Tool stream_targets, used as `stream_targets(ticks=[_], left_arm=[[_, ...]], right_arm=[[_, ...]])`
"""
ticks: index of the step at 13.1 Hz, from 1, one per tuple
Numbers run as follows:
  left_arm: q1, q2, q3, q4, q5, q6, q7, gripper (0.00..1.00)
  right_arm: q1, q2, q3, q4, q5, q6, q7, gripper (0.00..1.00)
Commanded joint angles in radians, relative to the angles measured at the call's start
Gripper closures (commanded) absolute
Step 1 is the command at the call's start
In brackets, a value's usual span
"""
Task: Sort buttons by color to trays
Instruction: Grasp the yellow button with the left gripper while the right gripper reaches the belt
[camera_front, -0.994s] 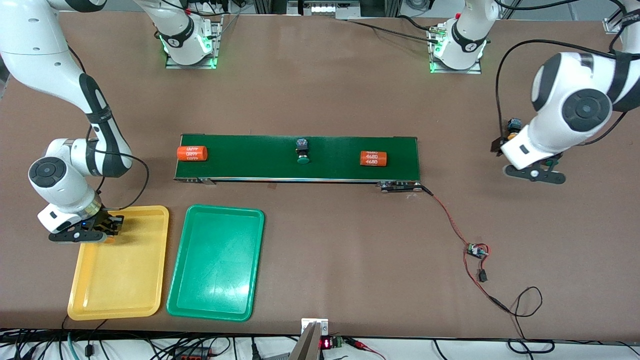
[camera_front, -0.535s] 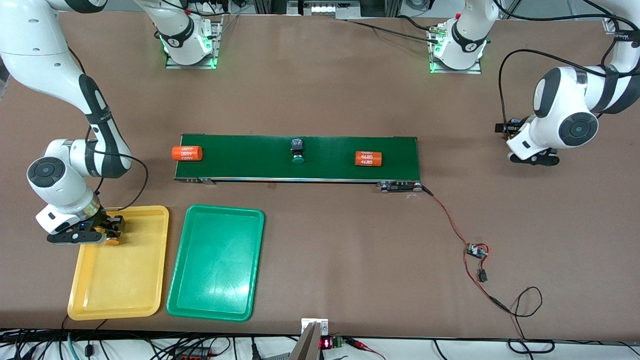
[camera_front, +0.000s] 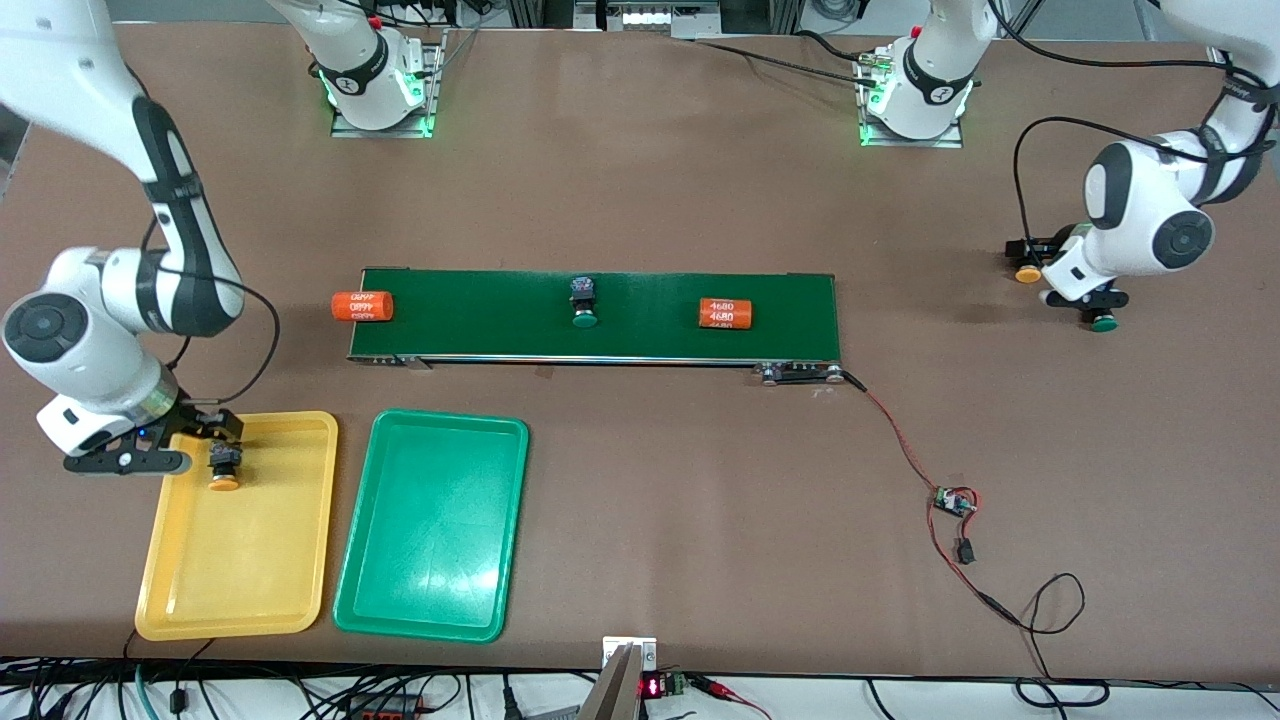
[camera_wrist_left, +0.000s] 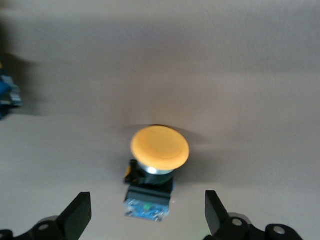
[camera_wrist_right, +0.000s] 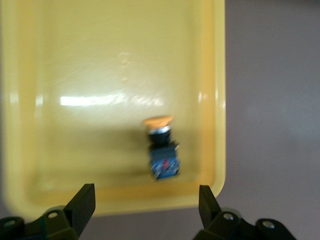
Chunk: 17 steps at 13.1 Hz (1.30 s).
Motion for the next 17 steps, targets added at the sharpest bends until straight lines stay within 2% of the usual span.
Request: stream_targets(ticks=[1, 2, 3, 4, 5, 6, 7, 9, 11, 14, 15, 17], left_arm=[[0.003, -0.023, 0.002, -0.034, -0.016, 0.083, 0.126, 0.11], [0.009, -0.020, 0.007, -0.036, -0.016, 0.102, 0.161, 0.15], [0.010, -0.020, 0.008, -0.039, -0.016, 0.101, 0.172, 0.26], [0.010, -0.020, 0.008, -0.039, -0.016, 0.096, 0.177, 0.47], [0.010, -0.020, 0.008, -0.037, -0.016, 0.095, 0.180, 0.64], [0.010, -0.022, 0.008, -0.037, -0.016, 0.092, 0.178, 0.76], [0.010, -0.023, 0.007, -0.033, -0.016, 0.072, 0.177, 0.82], [0.007, -0.055, -0.003, -0.005, -0.015, -0.003, 0.166, 0.86], [0.000, -0.076, -0.042, 0.076, -0.019, -0.092, 0.165, 0.86], [-0.003, -0.076, -0.191, 0.225, -0.030, -0.251, 0.163, 0.85], [-0.003, -0.074, -0.246, 0.275, -0.073, -0.296, 0.159, 0.83], [-0.025, -0.071, -0.314, 0.340, -0.204, -0.345, 0.155, 0.83]], right_arm=[[0.028, -0.174, 0.039, -0.110, 0.087, -0.139, 0.016, 0.07], [0.028, -0.207, 0.062, -0.112, 0.120, -0.193, 0.043, 0.07], [0.028, -0.240, 0.088, -0.124, 0.151, -0.241, 0.075, 0.03], [0.027, -0.279, 0.122, -0.148, 0.168, -0.253, 0.103, 0.02], [0.025, -0.320, 0.163, -0.188, 0.168, -0.254, 0.123, 0.02], [0.022, -0.354, 0.214, -0.231, 0.174, -0.247, 0.138, 0.01], [0.018, -0.376, 0.272, -0.248, 0.185, -0.252, 0.201, 0.00], [0.011, -0.403, 0.369, -0.283, 0.188, -0.241, 0.319, 0.00], [0.011, -0.419, 0.438, -0.309, 0.190, -0.234, 0.388, 0.00], [0.011, -0.466, 0.524, -0.443, 0.190, -0.114, 0.479, 0.00], [0.016, -0.475, 0.538, -0.478, 0.190, -0.084, 0.499, 0.00], [0.022, -0.478, 0.582, -0.492, 0.190, -0.062, 0.545, 0.00]])
